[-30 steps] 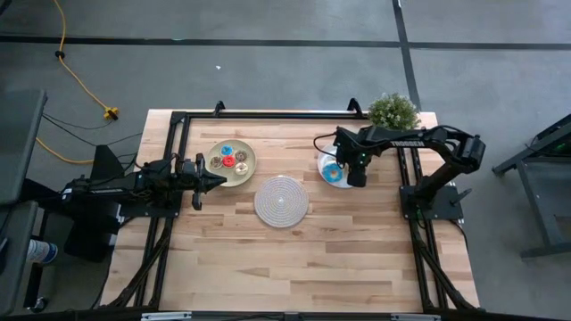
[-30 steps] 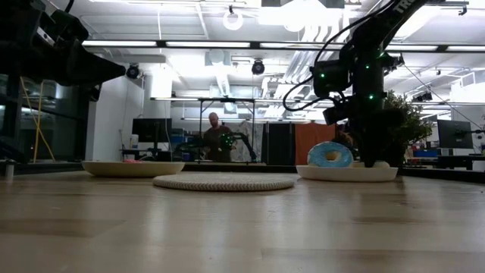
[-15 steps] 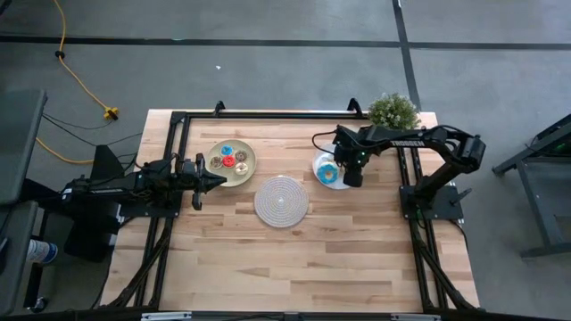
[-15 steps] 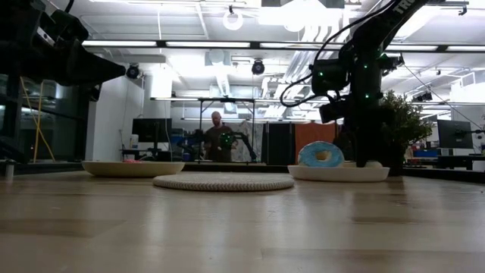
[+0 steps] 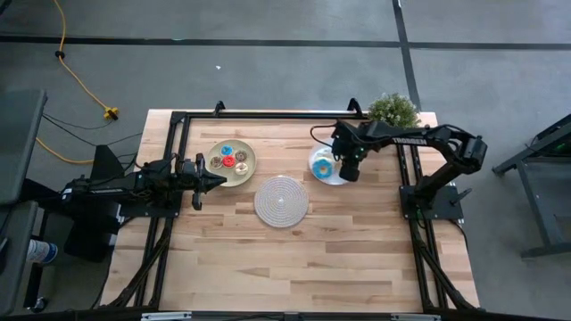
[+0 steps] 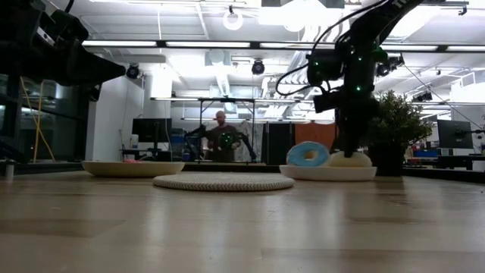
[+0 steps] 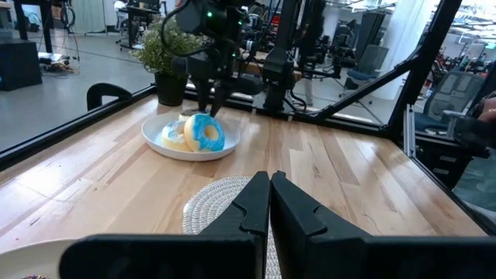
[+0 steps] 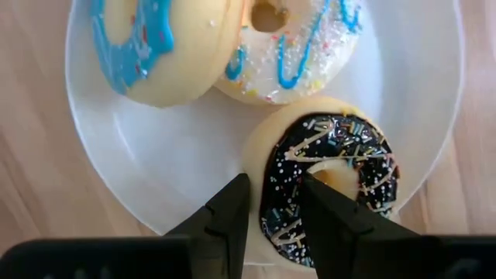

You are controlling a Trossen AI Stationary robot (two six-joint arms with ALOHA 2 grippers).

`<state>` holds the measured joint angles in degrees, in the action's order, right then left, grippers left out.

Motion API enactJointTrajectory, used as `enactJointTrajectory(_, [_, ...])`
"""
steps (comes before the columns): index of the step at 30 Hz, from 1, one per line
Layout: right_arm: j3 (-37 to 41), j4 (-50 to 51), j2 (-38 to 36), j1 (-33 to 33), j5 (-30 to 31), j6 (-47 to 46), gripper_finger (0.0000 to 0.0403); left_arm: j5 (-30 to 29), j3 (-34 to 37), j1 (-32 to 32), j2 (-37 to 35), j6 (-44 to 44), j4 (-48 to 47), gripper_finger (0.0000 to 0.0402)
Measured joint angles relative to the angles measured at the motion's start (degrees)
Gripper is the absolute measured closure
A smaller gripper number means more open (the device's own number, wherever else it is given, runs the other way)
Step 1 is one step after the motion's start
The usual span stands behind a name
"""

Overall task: Pick & Place donuts
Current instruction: Adjust the large black donut on the white plate

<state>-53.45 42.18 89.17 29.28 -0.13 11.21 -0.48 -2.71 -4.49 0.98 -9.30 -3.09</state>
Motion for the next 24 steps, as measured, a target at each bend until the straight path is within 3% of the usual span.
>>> enactJointTrajectory(5, [-0.31,0.09,0.00,0.00,-0.53,-0.71,0.0291,0.01,0.01,0.00,-0.01,-0.02,0.00,0.0394])
enactJointTrajectory(24, [1.88,-4.50,0.57,-0.04,-0.42,-0.73,0.0191,-0.01,-0.01,0.00,-0.01,0.00,0.00,0.0394])
